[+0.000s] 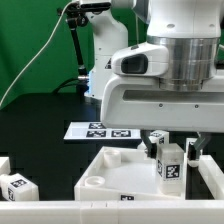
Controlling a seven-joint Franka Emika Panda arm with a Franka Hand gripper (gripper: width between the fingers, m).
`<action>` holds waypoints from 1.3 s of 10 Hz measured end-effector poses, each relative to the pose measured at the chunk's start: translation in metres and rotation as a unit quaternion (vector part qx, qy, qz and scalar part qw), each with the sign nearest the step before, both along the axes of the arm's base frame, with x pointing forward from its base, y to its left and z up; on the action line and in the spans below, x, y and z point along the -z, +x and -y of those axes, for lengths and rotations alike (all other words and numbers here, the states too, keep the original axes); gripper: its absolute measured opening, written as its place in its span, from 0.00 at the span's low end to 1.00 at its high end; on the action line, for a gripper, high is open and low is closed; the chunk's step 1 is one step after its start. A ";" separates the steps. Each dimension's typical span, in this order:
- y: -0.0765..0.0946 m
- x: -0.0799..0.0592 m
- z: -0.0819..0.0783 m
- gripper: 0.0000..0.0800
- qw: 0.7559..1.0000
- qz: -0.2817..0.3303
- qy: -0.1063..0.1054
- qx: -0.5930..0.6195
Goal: Assemble one leg
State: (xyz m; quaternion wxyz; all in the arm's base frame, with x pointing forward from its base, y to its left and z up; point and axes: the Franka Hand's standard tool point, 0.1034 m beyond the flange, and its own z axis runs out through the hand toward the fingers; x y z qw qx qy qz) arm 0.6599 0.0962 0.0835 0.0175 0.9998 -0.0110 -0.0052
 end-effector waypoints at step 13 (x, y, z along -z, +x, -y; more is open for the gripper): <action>0.000 0.002 0.012 0.35 0.855 -0.008 0.035 0.517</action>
Offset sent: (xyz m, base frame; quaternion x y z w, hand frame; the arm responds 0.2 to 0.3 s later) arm 0.0000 0.0000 0.0000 0.0000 0.0000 0.0000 1.0000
